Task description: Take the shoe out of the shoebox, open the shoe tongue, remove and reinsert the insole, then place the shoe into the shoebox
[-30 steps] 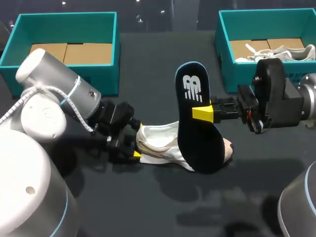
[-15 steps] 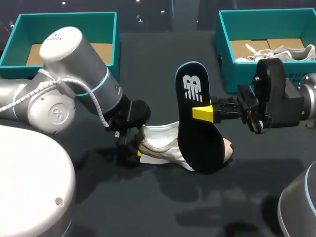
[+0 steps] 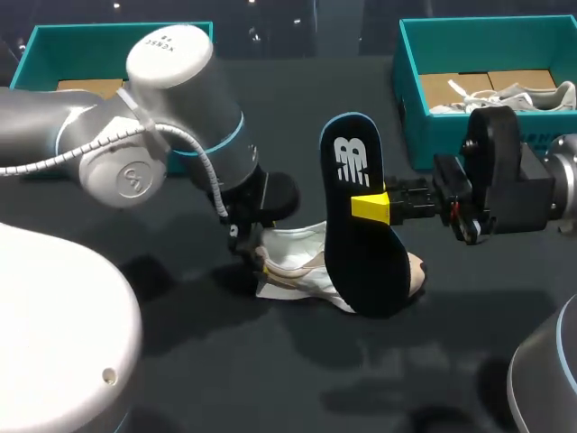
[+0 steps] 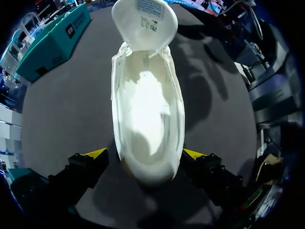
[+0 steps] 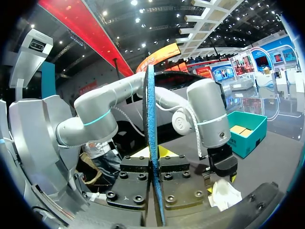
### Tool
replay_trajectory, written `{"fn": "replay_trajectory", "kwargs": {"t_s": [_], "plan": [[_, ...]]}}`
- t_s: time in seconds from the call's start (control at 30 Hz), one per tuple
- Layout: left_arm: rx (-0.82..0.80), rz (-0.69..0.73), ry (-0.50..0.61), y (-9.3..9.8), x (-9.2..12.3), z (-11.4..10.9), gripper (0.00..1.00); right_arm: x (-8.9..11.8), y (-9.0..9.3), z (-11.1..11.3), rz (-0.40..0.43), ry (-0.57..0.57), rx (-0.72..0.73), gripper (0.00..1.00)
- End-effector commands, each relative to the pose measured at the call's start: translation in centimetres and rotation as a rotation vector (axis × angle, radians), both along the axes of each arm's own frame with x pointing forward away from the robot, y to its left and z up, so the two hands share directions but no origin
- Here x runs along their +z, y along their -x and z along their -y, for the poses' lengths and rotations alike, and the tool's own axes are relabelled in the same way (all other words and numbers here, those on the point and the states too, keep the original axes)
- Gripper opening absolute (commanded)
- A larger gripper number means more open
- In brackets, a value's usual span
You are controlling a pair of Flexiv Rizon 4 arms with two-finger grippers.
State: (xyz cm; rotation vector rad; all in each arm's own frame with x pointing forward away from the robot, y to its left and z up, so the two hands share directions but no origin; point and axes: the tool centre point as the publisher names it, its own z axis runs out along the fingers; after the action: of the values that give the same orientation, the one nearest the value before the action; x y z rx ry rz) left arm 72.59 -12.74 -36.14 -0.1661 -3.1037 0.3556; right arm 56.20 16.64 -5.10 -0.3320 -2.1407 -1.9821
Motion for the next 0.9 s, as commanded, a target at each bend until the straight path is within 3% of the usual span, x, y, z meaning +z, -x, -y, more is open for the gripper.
{"fn": "replay_trajectory", "kwargs": {"t_s": [0.03,0.2,0.6,0.9], "plan": [[-0.004,0.006,-0.105,-0.3,-0.2,0.6,1.00,0.1,1.0,0.1,0.010,0.031,-0.112,0.00],[-0.005,0.013,-0.125,-0.2,0.2,0.4,1.00,0.1,1.0,0.1,0.010,0.031,-0.112,0.00],[-0.021,0.045,-0.129,-0.3,4.0,1.5,1.00,0.1,1.0,0.1,0.010,0.031,-0.112,0.00],[-0.031,0.052,-0.123,-1.6,3.7,3.8,1.00,0.1,1.0,0.1,0.010,0.031,-0.112,0.00]]}}
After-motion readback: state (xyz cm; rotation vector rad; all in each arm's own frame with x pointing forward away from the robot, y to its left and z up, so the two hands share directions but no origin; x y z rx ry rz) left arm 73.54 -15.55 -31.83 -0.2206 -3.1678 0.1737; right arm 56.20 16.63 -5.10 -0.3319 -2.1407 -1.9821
